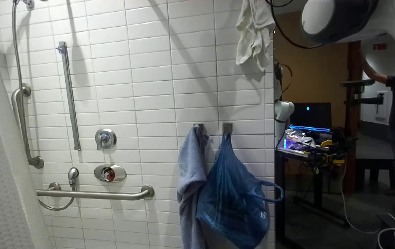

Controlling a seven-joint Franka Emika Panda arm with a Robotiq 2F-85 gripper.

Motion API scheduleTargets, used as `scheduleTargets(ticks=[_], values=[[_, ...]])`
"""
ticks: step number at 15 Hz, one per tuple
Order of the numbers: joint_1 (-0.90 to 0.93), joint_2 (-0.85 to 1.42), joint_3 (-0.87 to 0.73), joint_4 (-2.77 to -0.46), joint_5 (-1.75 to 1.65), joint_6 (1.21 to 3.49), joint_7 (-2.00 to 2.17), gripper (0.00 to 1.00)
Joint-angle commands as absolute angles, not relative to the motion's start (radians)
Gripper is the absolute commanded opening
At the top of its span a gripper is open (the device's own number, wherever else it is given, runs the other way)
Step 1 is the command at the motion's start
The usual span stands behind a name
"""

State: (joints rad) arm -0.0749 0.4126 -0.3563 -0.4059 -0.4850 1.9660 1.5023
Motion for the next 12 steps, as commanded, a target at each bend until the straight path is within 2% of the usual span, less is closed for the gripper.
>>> scheduleTargets(ticks=[1, 7, 8, 9, 10, 11, 12], values=[[-0.083, 0.371, -0.356, -0.432, -0.471, 2.013, 1.524, 0.01], [-0.088, 0.365, -0.354, -0.447, -0.469, 2.026, 1.528, 0.01], [-0.150, 0.467, -0.331, -0.271, -0.411, 1.954, 1.484, 0.01], [-0.095, 0.374, -0.348, -0.452, -0.449, 2.014, 1.524, 0.01], [-0.098, 0.382, -0.348, -0.451, -0.445, 2.012, 1.526, 0.01], [-0.159, 0.483, -0.327, -0.279, -0.392, 1.938, 1.484, 0.01], [-0.107, 0.397, -0.344, -0.456, -0.428, 2.002, 1.526, 0.01]])
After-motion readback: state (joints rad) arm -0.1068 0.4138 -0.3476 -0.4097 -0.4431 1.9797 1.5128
